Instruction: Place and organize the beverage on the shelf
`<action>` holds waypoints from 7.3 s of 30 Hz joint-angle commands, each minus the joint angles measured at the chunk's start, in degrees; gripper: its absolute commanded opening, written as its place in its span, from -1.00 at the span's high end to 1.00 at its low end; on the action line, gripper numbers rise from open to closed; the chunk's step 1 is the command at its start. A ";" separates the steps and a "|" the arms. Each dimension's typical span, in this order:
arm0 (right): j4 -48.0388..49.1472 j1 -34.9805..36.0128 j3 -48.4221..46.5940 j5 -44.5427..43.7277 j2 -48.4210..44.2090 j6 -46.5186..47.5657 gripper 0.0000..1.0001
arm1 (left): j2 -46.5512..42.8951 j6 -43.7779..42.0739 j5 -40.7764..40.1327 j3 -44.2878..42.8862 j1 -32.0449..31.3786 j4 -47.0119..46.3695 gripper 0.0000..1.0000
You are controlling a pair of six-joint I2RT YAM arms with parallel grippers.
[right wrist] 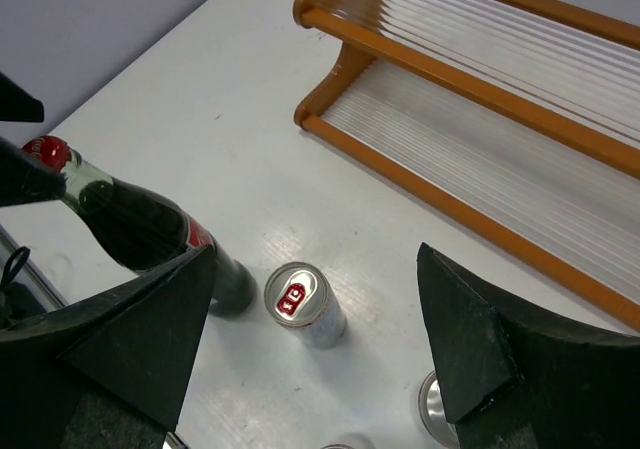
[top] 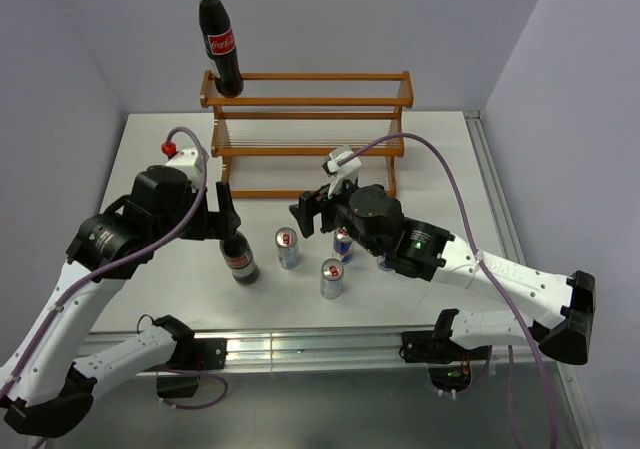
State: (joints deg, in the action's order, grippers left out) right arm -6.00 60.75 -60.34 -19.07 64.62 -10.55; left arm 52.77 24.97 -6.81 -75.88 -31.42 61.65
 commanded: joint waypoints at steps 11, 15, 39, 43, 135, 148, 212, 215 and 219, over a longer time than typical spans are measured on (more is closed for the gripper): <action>-0.15 -1.16 2.15 -0.62 -3.54 -1.23 -0.76 | 2.86 9.39 -17.36 1.17 -12.26 0.94 -0.63; -0.15 -1.16 2.50 -0.09 -3.36 -1.32 -0.76 | 3.74 10.71 -18.85 1.78 -13.93 0.49 -0.45; 9.24 -1.16 5.05 12.10 0.06 2.10 -0.79 | 1.98 9.66 -25.71 -2.87 -16.48 -0.65 0.99; 12.76 -1.16 4.27 18.26 3.39 3.16 -0.79 | 1.28 6.59 -24.92 -4.71 -16.57 -2.76 0.99; 11.45 -20.40 -31.15 6.85 6.74 11.85 1.00 | -1.00 -3.17 -20.63 14.35 3.99 -36.16 -0.99; 6.35 -35.86 -54.08 12.12 22.81 11.07 1.00 | -0.13 -5.19 -17.80 17.34 4.88 -36.16 -0.99; 9.50 -51.35 -56.14 25.13 36.38 9.93 0.22 | 0.49 -5.55 -15.08 17.69 4.97 -36.42 -0.99; 11.45 -51.35 -53.58 24.70 34.62 9.93 0.02 | 0.40 -5.63 -15.08 17.78 4.96 -36.42 -0.99; 10.75 -51.43 -53.74 24.87 34.78 9.93 -0.23 | 0.66 -5.55 -15.16 17.69 4.96 -36.42 -0.99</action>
State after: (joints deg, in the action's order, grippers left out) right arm -2.50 9.82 -112.90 5.72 103.24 -0.58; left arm 54.19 20.21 -22.33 -58.11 -26.65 27.22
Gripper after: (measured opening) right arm 0.711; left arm 0.995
